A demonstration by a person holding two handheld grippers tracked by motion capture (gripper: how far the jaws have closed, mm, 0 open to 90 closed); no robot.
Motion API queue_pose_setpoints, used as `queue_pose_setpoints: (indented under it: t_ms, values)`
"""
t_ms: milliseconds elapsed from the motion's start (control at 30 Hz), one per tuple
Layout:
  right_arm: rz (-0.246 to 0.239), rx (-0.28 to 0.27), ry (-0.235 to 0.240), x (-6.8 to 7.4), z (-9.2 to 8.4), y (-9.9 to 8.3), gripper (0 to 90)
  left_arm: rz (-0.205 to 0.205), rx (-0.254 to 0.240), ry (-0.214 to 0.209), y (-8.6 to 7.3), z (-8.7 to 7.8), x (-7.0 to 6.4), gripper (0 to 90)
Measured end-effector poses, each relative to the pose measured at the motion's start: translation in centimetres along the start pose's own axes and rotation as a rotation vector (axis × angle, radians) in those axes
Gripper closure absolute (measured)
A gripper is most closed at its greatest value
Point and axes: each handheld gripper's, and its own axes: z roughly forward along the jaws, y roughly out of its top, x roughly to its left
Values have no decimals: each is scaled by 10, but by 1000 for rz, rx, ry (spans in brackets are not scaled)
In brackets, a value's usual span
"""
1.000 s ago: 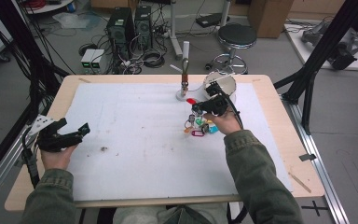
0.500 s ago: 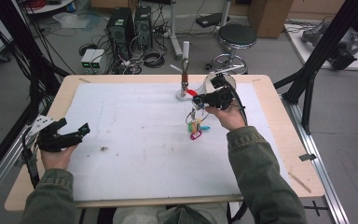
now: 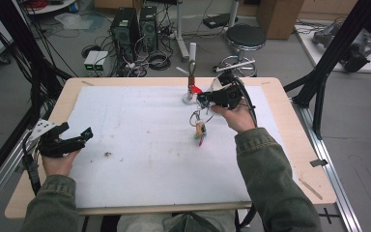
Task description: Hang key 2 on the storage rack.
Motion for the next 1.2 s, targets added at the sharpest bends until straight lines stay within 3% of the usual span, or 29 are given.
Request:
queue_pose_setpoints:
  t_ms: [667,1200]
  values:
    - [-28,-44,42,30,-10,12,836,1,-29,-49,5,-4,-11,17]
    - [-58,-66,91,60,-3,21,836,35,-63,-145,19,-3,-39,17]
